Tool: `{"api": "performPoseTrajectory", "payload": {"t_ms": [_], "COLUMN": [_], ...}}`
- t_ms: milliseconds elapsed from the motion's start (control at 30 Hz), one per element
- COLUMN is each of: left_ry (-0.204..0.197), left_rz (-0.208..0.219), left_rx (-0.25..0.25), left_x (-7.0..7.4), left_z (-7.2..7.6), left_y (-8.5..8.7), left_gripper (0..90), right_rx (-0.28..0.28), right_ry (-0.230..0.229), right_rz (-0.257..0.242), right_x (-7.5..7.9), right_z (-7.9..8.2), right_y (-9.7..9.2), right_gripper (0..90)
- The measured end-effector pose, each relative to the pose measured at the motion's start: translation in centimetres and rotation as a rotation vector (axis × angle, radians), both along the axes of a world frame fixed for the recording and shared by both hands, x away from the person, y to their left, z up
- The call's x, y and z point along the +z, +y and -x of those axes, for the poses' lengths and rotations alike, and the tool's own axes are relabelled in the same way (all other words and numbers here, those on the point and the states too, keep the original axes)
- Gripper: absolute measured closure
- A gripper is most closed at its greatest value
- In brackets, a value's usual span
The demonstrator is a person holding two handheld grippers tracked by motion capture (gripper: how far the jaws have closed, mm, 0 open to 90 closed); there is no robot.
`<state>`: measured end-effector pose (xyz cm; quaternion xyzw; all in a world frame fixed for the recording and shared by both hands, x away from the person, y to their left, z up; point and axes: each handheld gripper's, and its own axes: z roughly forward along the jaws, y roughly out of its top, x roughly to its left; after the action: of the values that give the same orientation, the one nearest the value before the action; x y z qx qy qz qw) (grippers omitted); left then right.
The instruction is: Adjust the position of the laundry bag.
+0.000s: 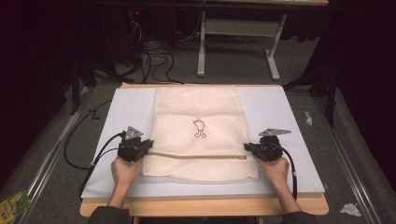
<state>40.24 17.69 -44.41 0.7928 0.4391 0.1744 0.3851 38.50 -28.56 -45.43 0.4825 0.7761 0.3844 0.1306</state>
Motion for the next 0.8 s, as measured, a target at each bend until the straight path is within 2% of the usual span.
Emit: {"api": "performPoseTrajectory", "payload": {"t_ms": [200,333,500,667,767,800], "left_ry": [0.008,0.004,0.020,0.010,-0.002,-0.002], "left_rz": [-0.014,-0.011,-0.002,-0.003,-0.004,-0.004], "left_rx": [0.008,0.012,0.022,0.030,0.028,0.028], "left_x": [-0.6,-0.8,-1.5,-1.4,-1.6,-1.6], "left_z": [0.3,0.3,0.3,0.4,0.4,0.4], "left_y": [0.0,0.1,0.2,0.3,0.2,0.2], "left_gripper": [82.6,81.8,80.5,78.7,70.0,67.3], "right_rx": [0.001,-0.001,-0.001,-0.013,-0.024,-0.024], "right_ry": [-0.002,0.001,0.006,0.009,-0.002,-0.002], "right_rz": [0.003,0.002,0.000,0.001,0.011,0.011], "right_x": [-0.3,-0.4,-0.7,-0.9,-0.9,-0.9], "right_z": [0.4,0.6,0.6,0.7,0.6,0.6], "right_y": [0.2,0.2,0.2,0.2,0.1,0.1], "right_gripper": [86.9,86.6,85.8,83.4,75.2,75.2]}}
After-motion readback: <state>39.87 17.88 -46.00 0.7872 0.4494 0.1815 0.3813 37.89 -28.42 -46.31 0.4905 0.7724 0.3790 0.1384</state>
